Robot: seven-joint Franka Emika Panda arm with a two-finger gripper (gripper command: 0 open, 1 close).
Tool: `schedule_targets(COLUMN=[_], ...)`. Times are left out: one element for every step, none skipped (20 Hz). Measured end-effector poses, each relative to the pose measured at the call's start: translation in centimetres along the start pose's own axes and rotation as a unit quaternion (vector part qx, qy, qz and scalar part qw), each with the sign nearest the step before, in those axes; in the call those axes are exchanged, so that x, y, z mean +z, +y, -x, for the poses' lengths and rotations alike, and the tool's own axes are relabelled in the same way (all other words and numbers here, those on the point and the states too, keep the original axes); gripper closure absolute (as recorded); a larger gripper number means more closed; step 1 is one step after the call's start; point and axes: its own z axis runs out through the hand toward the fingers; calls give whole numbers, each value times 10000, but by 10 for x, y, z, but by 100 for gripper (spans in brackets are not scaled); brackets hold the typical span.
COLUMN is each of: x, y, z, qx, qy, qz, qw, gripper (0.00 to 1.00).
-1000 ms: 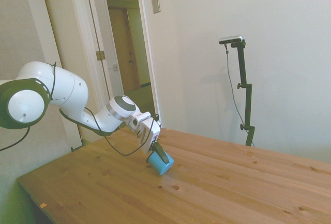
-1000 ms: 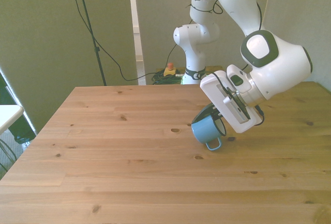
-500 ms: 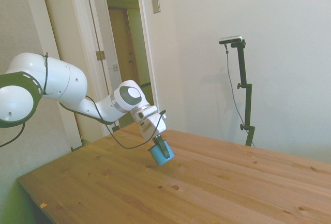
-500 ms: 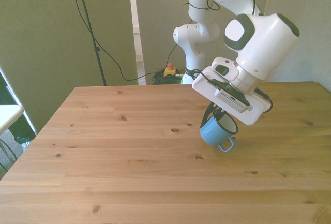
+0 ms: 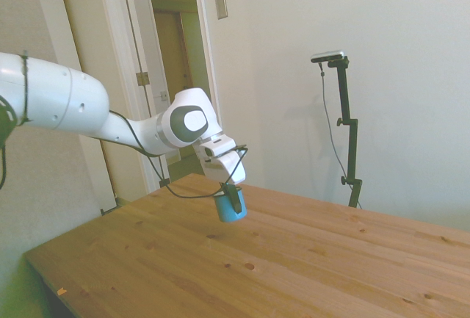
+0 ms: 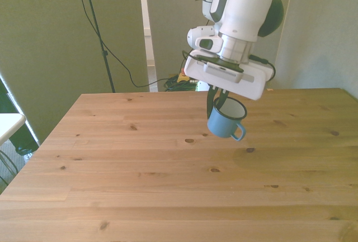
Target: Flip the mug upright
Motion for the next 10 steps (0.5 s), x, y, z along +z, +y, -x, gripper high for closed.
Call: schedule_targets(x=[0, 3, 8, 16, 22, 29, 34, 39, 43, 47], y=[5, 8, 10, 11, 11, 10, 10, 9, 8, 7], z=[-2, -3, -3, -3, -3, -3, -2, -2, -2, -1], qx=[12, 24, 54, 78, 102, 111, 113, 98, 71, 47], qy=[-74, -165, -271, -409, -558, -704, -854, -998, -1116, -1208], qz=[-102, -201, -277, -342, -394, -433, -457, -485, -514, -538], qw=[9999, 9997, 9992, 9985, 9976, 9965, 9952, 9938, 9924, 9912], gripper=[100, 100, 100, 100, 100, 100, 100, 100, 100, 100])
